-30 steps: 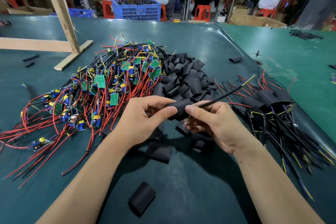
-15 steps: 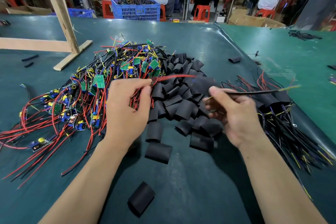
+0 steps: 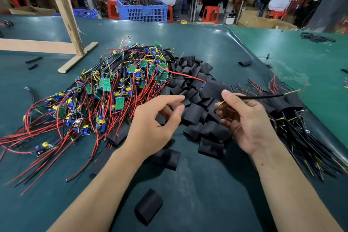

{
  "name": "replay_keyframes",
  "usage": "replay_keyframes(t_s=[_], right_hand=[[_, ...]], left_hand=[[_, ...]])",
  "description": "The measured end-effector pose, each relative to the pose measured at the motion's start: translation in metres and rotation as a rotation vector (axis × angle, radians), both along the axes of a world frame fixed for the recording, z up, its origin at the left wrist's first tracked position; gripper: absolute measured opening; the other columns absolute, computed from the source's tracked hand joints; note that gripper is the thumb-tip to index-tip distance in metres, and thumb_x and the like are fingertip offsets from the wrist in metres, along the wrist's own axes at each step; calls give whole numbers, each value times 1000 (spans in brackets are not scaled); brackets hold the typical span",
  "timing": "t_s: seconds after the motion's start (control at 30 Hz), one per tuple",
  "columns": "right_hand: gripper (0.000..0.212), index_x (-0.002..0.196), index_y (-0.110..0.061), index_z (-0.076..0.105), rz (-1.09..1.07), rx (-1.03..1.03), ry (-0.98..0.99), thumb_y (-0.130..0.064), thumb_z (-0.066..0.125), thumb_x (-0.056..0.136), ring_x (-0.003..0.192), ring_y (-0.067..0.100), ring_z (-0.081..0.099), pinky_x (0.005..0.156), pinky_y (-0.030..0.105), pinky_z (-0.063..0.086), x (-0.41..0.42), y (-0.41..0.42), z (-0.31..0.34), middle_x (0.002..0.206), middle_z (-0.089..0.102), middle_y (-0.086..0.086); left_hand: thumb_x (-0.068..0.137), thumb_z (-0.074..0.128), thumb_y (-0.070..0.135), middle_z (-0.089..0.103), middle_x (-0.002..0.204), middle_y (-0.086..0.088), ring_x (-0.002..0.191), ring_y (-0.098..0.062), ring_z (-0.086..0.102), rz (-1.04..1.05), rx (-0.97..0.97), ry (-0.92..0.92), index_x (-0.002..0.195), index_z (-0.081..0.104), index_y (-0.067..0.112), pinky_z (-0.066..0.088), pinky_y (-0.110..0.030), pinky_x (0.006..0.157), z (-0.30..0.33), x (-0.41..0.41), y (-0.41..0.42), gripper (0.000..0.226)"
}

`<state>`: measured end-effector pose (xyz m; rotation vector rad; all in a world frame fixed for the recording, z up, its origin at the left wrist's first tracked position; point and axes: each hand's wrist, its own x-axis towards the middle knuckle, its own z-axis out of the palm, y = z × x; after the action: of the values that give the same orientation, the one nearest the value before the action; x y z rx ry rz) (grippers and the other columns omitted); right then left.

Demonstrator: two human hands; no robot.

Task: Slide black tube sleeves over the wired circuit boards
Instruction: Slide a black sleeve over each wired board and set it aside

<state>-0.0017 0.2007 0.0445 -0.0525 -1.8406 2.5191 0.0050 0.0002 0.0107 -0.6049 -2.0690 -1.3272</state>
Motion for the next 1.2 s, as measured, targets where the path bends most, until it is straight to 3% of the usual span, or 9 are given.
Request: replay_keyframes(t_s=[0.13, 0.27, 0.37, 0.5, 0.73, 0.87, 0.97, 1.07, 1.2], right_hand=[[13, 68, -23, 75, 161, 69, -13, -35, 75, 64, 55, 12, 66, 45, 19, 47, 5, -10, -3, 68, 72, 5], [13, 74, -23, 76, 252, 128, -1, -35, 74, 68, 64, 17, 70, 48, 22, 49, 9, -21, -8, 80, 75, 9], [16, 80, -22, 79, 281, 129, -16, -34, 72, 71, 68, 22, 73, 50, 24, 52, 10, -27, -13, 88, 76, 11], [15, 83, -28, 79, 327, 90, -16, -36, 69, 75, 77, 24, 74, 54, 26, 54, 10, -27, -13, 95, 76, 11], [21, 92, -24, 79, 348, 102, -42, -35, 67, 79, 82, 25, 74, 56, 25, 54, 7, -21, -15, 99, 76, 13], [24, 96, -22, 78, 363, 87, -53, -34, 64, 81, 82, 24, 74, 57, 24, 55, 6, -23, -16, 100, 76, 13], [24, 98, -16, 75, 355, 35, -39, -29, 63, 82, 79, 23, 74, 56, 24, 55, 6, -30, -19, 101, 76, 12], [32, 117, -17, 63, 393, 2, 11, -19, 61, 85, 76, 24, 74, 56, 24, 54, 7, -40, -24, 99, 76, 11], [41, 122, -22, 53, 305, 164, 134, 3, 62, 90, 79, 27, 74, 62, 29, 58, 6, -43, -29, 94, 76, 14]], left_hand=[[89, 65, 14, 69, 107, 0, 87, -16, 69, -108, 125, -114, 118, 62, 18, 56, -32, 80, -2, 0, 11, 30], [77, 81, 21, 74, 92, 0, 81, -17, 72, -110, 318, -234, 109, 66, 15, 57, -32, 80, -2, -1, 16, 35], [72, 79, 22, 74, 83, 8, 74, -12, 71, -70, 390, -262, 96, 66, 12, 56, -26, 73, -1, -1, 18, 29], [71, 79, 20, 69, 72, 18, 65, 3, 65, -12, 404, -247, 85, 64, 11, 50, -12, 66, -1, -3, 17, 22], [81, 74, 2, 70, 71, 12, 70, 1, 64, -29, 394, -249, 79, 69, 10, 51, -16, 72, -4, -2, 18, 10], [91, 67, 9, 71, 69, 4, 69, -3, 68, -1, 294, -264, 84, 71, 8, 52, -17, 69, -7, -1, 19, 8], [89, 70, 17, 72, 76, 3, 69, -7, 69, 37, 339, -259, 89, 70, 12, 54, -19, 68, -5, -1, 20, 5], [85, 73, 13, 70, 77, 5, 66, -8, 69, 59, 422, -286, 88, 66, 10, 58, -27, 66, -3, -5, 18, 9], [88, 71, 9, 70, 68, 6, 59, -5, 66, 55, 461, -363, 84, 70, 5, 54, -21, 60, -5, -9, 14, 6]])
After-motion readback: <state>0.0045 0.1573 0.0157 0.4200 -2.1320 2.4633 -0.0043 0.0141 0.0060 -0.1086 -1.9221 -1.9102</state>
